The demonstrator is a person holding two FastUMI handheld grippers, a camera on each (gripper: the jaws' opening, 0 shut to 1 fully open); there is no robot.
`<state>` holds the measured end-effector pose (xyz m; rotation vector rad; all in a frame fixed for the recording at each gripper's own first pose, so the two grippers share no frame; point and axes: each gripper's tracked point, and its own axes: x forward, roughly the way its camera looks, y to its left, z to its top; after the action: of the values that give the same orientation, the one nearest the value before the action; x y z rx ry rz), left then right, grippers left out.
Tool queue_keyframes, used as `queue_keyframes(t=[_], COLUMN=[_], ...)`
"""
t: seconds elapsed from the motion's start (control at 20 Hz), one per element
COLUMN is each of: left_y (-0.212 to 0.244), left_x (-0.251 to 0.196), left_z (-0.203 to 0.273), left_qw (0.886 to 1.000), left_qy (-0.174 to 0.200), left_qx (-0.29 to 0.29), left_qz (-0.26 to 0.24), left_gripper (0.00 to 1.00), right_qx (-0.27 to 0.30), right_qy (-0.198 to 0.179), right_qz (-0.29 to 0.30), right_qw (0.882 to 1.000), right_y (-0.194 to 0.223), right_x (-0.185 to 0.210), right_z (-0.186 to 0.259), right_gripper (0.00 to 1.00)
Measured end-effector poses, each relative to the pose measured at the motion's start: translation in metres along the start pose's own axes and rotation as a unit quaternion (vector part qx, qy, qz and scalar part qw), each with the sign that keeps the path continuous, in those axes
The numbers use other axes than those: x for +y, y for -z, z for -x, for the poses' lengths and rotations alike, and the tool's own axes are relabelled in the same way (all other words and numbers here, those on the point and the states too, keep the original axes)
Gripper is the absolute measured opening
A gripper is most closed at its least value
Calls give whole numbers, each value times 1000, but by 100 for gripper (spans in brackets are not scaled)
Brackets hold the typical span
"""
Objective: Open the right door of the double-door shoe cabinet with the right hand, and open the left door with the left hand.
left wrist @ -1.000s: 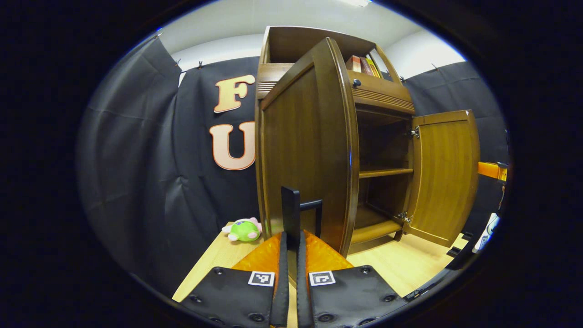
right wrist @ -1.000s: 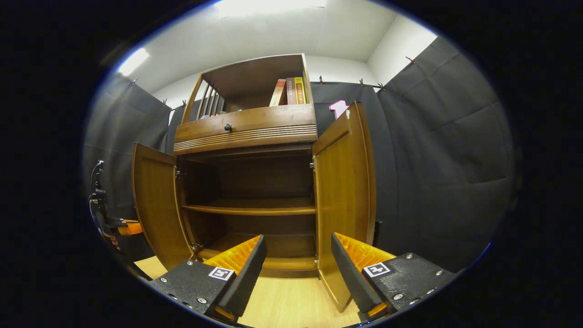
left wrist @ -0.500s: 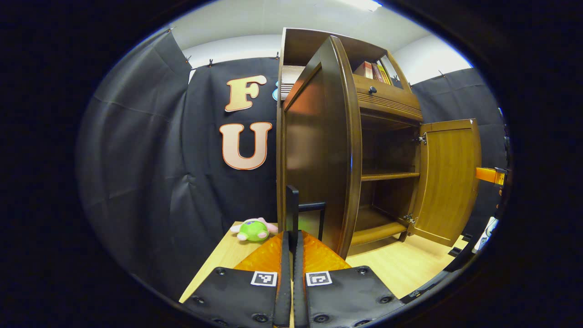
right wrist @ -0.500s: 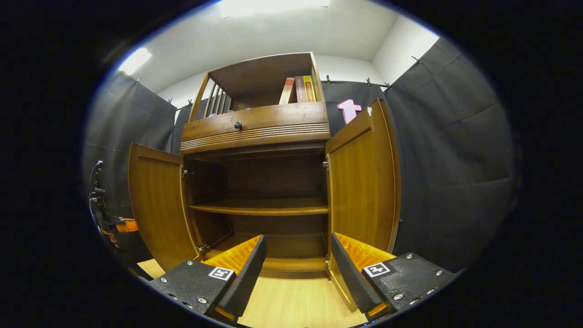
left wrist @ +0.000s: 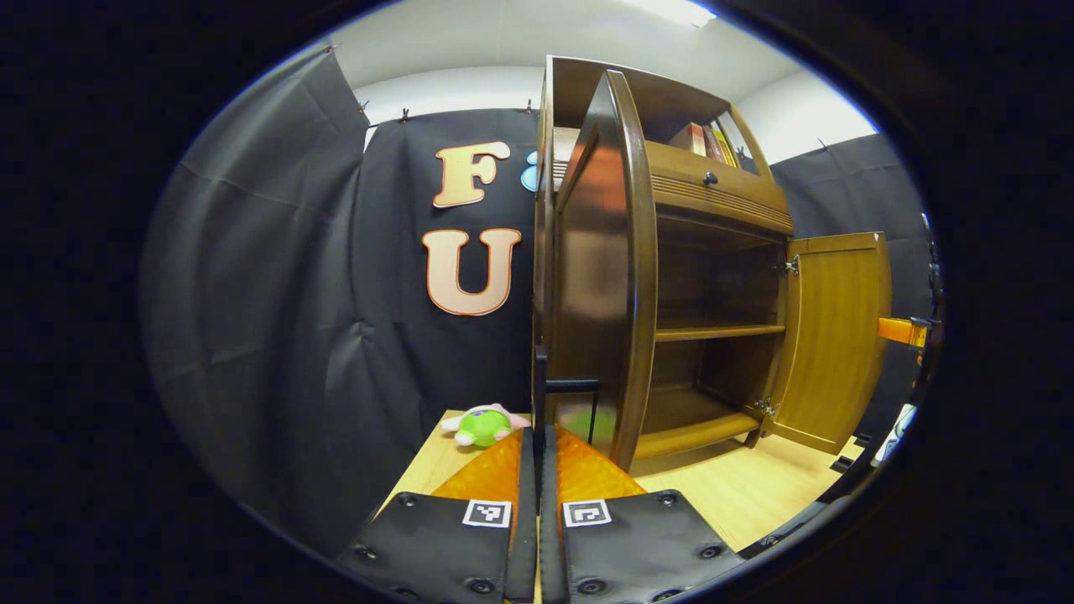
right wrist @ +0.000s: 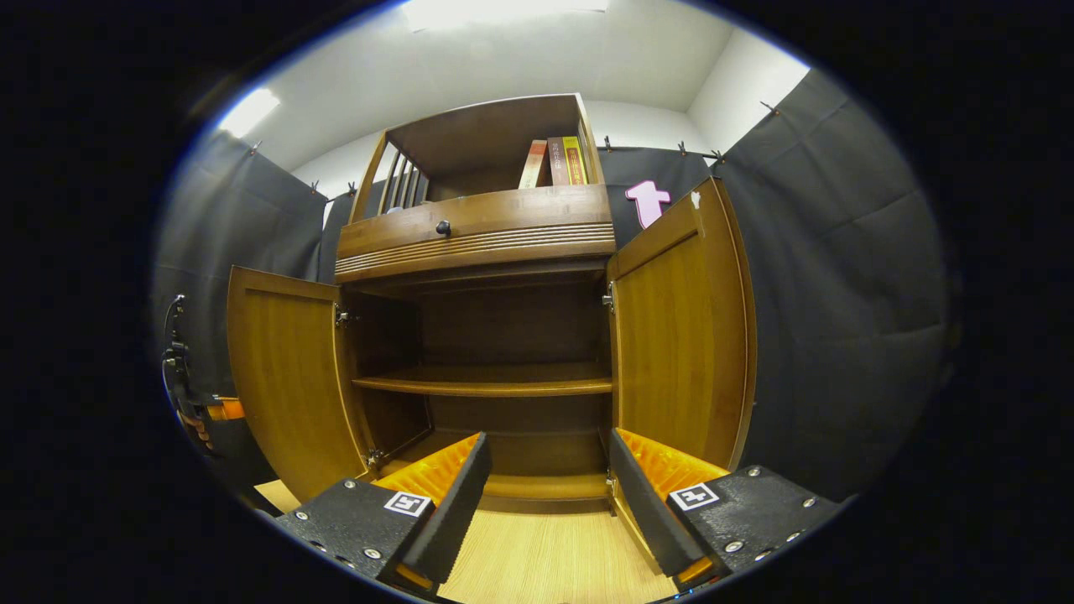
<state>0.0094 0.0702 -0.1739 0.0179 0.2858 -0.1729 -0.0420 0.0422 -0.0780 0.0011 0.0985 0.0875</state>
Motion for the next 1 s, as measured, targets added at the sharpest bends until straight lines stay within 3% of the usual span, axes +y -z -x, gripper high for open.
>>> queue_keyframes(t=[0.5, 0.55, 0.7, 1.0], left_y=[0, 0, -1, -18], left_x=[19, 18, 24, 30], left_z=[9, 9, 18, 49], left_qw=[1000, 1000, 1000, 999], left_qy=[-10, -7, -13, -46], left_qx=[1, 1, 0, -12], left_qz=[-3, -1, -12, -2], left_gripper=[9, 9, 9, 9], right_qx=[1, 0, 0, 5], right_qy=[-8, -8, -7, -4], right_qz=[2, 1, 1, 2], right_qw=[1000, 1000, 1000, 1000], right_y=[5, 6, 6, 8], right_x=[8, 8, 5, -3], right_z=[-2, -1, -4, -10], right_gripper=[99, 77, 99, 99])
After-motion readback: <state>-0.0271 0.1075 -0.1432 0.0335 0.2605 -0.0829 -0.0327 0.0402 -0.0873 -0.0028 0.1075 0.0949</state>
